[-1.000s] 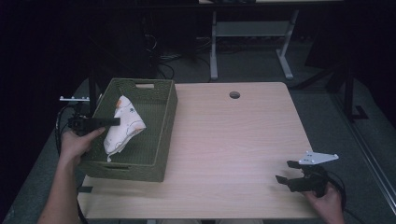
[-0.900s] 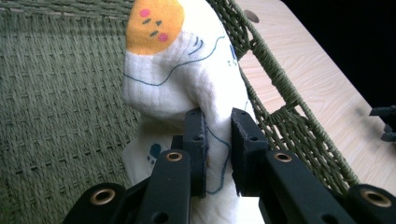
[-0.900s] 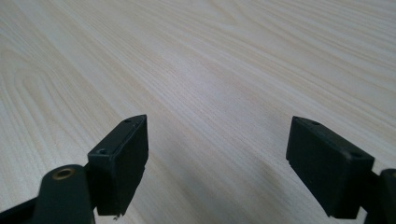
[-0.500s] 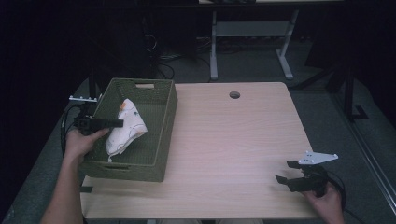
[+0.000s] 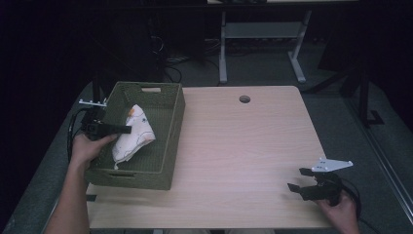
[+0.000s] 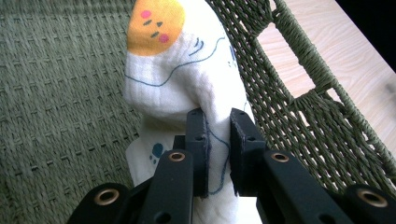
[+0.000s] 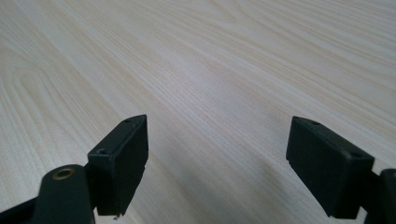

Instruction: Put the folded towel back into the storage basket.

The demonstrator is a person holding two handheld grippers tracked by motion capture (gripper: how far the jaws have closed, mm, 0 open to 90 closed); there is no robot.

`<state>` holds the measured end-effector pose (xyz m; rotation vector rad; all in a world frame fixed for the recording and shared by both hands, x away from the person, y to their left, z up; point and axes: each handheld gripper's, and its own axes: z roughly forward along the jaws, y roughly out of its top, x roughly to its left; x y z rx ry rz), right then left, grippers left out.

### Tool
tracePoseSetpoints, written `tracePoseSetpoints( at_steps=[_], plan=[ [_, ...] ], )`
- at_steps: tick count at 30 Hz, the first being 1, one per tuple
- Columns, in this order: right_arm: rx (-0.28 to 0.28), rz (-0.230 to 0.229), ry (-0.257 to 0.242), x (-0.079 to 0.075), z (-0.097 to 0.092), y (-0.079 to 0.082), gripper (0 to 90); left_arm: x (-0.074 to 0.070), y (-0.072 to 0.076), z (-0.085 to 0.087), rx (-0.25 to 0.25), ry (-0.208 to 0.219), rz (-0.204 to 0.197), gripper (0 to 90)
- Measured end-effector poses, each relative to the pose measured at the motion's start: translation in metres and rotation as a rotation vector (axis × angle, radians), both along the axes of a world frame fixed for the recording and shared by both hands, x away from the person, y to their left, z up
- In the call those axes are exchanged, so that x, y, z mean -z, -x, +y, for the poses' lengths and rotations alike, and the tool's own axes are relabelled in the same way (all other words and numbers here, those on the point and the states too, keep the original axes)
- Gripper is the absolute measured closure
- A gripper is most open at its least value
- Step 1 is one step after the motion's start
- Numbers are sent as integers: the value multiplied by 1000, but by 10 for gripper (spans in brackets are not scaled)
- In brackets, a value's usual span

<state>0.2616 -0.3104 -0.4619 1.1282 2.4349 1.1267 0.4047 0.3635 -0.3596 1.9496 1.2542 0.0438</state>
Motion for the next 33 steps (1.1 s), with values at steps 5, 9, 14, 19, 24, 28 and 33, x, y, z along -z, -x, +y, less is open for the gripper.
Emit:
tracePoseSetpoints(
  at_steps=[5,9,14,19,24,28,33],
  plan=[
    [4,4,1,1,0,0,206,-2,-3,-2,35,-16,-2,793],
    [7,6,0,1,0,0,206,-1,-6,-8,80,-33,10,796],
    [10,11,1,1,0,0,206,0,-10,-16,154,-72,16,790],
    [10,10,1,1,-1,0,206,0,-12,-20,176,-74,19,656],
    [10,11,1,1,0,0,206,2,-13,-19,152,-103,38,625],
    [10,10,2,1,0,0,206,4,-13,-21,153,-122,47,605],
    [6,7,2,1,-1,0,206,8,-15,-27,161,-141,60,598]
  ],
)
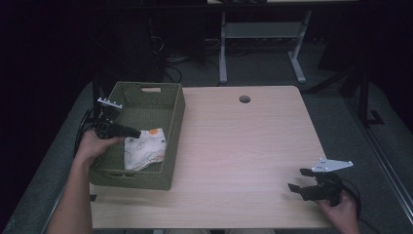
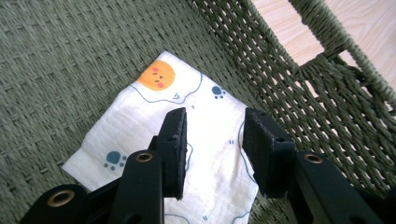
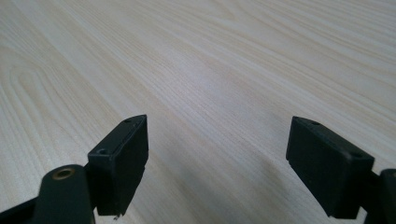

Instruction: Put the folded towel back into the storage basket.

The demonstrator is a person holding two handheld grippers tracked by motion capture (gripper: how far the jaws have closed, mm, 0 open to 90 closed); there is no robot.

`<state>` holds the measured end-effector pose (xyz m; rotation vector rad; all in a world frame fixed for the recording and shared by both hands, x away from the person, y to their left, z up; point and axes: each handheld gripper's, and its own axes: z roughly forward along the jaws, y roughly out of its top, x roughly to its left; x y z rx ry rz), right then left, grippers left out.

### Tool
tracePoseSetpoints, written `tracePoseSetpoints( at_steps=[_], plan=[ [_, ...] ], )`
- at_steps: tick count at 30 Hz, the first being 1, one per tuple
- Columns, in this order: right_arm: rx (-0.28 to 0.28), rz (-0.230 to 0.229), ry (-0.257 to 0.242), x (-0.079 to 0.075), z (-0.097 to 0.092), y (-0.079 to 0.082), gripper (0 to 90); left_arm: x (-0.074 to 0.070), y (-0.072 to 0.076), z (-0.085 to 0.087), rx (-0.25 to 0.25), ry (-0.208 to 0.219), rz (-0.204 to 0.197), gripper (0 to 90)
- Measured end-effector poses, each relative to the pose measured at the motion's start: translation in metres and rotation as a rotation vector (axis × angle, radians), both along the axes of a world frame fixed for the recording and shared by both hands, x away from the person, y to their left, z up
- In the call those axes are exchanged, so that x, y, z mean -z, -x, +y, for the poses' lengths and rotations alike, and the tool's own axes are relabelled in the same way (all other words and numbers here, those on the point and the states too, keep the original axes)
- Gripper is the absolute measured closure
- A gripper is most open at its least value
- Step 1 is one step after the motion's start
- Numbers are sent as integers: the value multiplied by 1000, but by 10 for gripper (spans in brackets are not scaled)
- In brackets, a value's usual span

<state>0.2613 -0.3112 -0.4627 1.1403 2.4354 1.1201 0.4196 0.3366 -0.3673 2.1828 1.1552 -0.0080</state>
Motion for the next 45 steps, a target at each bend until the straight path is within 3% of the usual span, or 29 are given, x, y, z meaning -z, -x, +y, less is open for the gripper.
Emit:
tracePoseSetpoints(
  at_steps=[16,32,45],
  plan=[
    [0,-1,0,-1,0,1,206,1,-1,1,-37,-16,8,585],
    [-10,-3,2,0,0,-1,206,-13,11,-4,-43,11,-52,553],
    [-10,-14,-3,-2,-1,0,206,-23,21,-15,-45,27,-113,476]
  ],
)
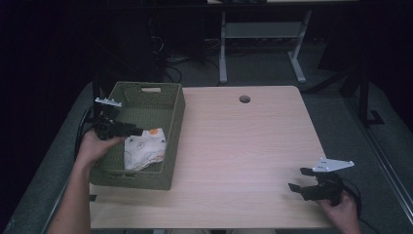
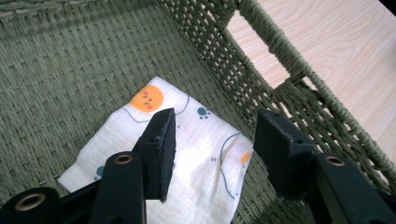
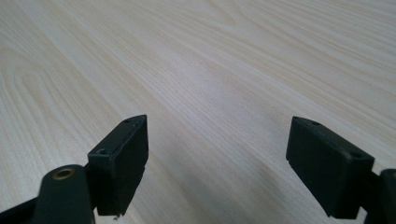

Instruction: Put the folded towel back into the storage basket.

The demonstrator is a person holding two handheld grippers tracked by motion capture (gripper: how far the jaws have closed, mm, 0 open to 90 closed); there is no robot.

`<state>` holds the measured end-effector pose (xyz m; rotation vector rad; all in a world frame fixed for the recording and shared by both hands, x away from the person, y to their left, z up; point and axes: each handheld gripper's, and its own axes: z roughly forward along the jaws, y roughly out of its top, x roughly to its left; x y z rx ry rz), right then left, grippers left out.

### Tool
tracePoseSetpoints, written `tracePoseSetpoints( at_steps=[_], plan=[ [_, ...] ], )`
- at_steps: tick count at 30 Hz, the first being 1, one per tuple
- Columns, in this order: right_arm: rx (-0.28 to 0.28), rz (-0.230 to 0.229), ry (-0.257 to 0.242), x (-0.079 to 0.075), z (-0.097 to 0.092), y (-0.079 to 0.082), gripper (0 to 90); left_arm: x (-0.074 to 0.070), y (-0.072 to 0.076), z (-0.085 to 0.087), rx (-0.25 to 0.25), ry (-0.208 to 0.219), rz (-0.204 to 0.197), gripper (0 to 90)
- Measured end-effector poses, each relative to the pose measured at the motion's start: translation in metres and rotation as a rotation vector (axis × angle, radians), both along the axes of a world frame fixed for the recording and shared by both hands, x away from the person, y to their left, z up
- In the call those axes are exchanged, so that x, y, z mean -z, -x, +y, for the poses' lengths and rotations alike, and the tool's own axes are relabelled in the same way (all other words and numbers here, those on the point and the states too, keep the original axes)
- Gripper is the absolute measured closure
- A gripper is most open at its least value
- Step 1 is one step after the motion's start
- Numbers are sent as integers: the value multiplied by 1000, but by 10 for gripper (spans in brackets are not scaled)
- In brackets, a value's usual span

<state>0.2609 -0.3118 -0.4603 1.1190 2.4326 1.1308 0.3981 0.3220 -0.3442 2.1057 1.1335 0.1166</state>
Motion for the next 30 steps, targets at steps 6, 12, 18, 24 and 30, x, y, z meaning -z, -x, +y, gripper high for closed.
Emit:
tracePoseSetpoints(
  at_steps=[6,12,18,24,30],
  plan=[
    [4,-2,5,-1,0,1,206,-3,3,0,-10,-8,-10,436],
    [4,-2,9,-1,2,0,206,4,-1,0,-14,-55,18,427],
    [9,0,7,-1,0,0,206,14,-9,-5,-14,-71,47,430],
    [8,0,4,0,0,0,206,24,-18,-4,-46,-115,82,440],
    [9,0,7,-1,-1,1,206,41,-25,10,-118,-120,144,475]
  ],
)
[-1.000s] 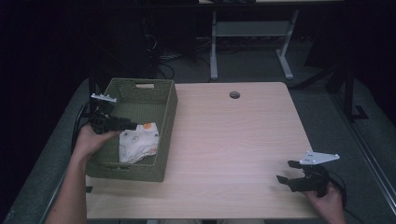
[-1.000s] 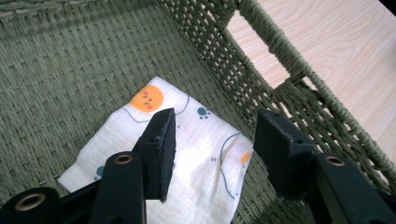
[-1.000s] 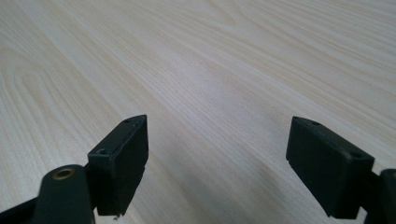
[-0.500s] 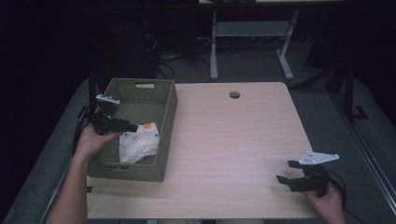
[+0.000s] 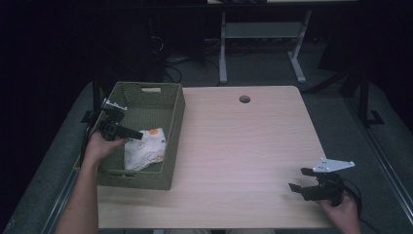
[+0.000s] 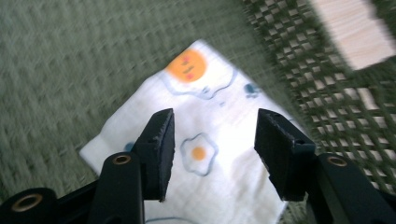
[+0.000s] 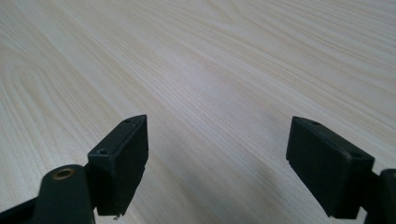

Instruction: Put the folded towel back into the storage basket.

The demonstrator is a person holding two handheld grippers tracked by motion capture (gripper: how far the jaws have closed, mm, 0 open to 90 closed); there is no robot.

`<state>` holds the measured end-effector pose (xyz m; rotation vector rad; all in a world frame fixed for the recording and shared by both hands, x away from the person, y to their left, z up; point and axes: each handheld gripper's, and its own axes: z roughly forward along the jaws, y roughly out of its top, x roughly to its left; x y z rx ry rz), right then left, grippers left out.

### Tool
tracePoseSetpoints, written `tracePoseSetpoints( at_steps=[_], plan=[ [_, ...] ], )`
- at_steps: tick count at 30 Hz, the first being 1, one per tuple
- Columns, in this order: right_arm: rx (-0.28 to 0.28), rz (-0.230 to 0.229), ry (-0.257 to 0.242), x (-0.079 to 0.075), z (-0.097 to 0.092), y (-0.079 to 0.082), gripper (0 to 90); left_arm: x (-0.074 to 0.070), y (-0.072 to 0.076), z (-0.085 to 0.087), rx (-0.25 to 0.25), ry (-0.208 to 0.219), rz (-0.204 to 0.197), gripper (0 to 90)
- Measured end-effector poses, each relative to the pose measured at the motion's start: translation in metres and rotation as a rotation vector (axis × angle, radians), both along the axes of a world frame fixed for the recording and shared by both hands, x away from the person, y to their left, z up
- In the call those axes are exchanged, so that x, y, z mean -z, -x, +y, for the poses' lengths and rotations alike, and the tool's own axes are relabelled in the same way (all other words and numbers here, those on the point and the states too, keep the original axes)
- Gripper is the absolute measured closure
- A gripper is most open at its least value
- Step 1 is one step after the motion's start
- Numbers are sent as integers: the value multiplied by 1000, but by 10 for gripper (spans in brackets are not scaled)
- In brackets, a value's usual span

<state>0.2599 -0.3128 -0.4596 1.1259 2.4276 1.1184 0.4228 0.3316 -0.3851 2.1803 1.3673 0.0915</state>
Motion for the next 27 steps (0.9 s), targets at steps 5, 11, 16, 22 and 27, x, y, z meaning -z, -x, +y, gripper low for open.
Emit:
tracePoseSetpoints(
  at_steps=[5,11,16,22,27],
  plan=[
    [0,4,-2,1,0,-1,206,14,-3,2,-19,-20,50,494],
    [-2,3,-8,0,0,0,206,22,-7,0,-17,-64,102,493],
    [-6,2,-6,1,0,0,206,30,-10,0,-18,-96,162,500],
    [-6,-3,-10,-1,-1,0,206,39,-13,-2,-1,-157,199,523],
    [-6,-3,-11,-1,-1,1,206,40,-13,-8,19,-226,182,647]
  ],
)
